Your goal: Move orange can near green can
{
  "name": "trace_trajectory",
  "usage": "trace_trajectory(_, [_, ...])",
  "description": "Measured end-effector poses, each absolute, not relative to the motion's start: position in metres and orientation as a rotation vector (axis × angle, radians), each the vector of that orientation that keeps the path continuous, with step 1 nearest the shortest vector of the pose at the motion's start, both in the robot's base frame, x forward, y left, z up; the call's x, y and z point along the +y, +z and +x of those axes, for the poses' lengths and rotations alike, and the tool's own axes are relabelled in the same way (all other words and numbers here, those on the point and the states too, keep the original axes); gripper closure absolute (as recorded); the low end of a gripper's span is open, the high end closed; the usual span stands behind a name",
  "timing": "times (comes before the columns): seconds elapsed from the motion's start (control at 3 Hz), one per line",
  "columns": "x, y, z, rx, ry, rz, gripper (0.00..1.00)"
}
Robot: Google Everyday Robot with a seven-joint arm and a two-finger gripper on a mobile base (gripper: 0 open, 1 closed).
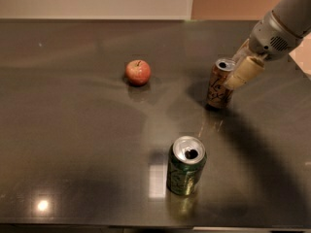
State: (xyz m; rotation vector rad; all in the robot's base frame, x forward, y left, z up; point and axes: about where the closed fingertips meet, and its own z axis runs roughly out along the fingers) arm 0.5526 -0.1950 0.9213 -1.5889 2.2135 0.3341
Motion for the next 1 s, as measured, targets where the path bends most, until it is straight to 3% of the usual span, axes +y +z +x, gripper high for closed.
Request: trace_trajectory(1.0, [-0.177, 0.928, 0.465, 2.104, 0.432, -1.745, 1.00])
